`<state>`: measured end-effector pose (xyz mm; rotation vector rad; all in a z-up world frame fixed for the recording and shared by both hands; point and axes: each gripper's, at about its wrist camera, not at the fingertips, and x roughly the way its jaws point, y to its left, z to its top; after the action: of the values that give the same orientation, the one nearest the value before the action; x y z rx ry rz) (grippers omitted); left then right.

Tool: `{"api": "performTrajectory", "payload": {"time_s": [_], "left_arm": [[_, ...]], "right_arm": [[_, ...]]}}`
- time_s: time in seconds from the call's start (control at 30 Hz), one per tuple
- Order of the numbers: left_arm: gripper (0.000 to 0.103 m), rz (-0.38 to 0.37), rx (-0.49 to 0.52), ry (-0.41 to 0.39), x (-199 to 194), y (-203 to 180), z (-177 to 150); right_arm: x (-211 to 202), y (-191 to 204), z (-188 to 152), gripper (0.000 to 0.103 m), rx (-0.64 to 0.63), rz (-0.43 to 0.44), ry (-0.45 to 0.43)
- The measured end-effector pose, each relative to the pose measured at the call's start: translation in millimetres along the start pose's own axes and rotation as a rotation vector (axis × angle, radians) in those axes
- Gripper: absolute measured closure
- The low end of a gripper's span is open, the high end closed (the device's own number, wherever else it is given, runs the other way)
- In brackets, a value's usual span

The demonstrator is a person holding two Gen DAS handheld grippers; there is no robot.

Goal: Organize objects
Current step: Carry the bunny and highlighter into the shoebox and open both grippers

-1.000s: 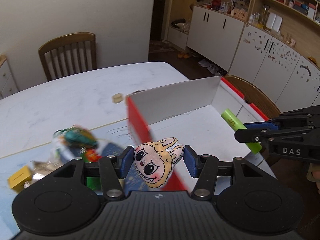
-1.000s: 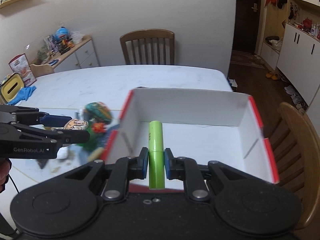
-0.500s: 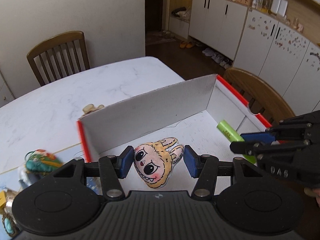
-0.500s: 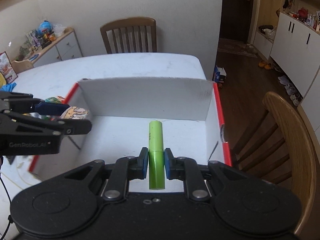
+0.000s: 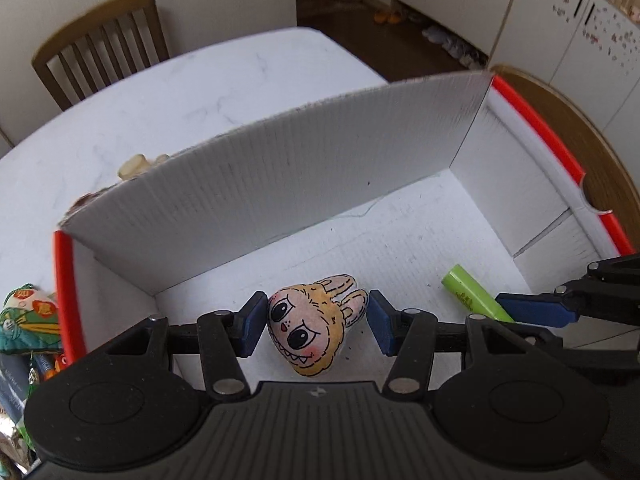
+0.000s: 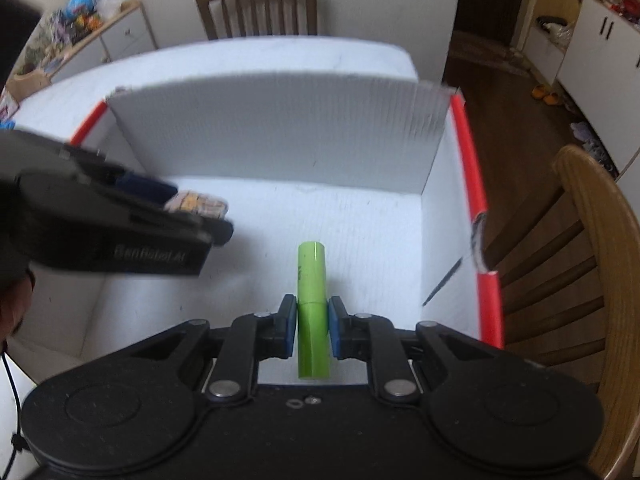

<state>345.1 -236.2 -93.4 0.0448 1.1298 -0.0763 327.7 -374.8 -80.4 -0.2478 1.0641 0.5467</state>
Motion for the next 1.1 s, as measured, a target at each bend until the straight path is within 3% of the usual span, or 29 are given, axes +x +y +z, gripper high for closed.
{"api": "performTrajectory", "payload": {"time_s": [0.27,0.57,0.7,1.1], "left_arm": [[0.049,-0.011,-0.018,0.09,18.2,0.6,3.0],[0.047,-0.006,-0.014,0.112,19.4,0.0,3.7],[0.04,-0.021,-0.033,0.083,9.3,6.5,2.3],[0.039,-0.053,-0.07,-0.05,-44.1,11.8,-2.7]], "right_arm": [[11.4,0.1,9.7,0.088,-0.013,0.01,0.105],[22.4,-2.6,14.2,0.087,-0.016,0.013,0.164],[22.1,-5.5,14.3,0.085,-0.006,0.027,0.159],[-9.3,-3.5,13.5,0.079,0.005,0.094,0.055]]}}
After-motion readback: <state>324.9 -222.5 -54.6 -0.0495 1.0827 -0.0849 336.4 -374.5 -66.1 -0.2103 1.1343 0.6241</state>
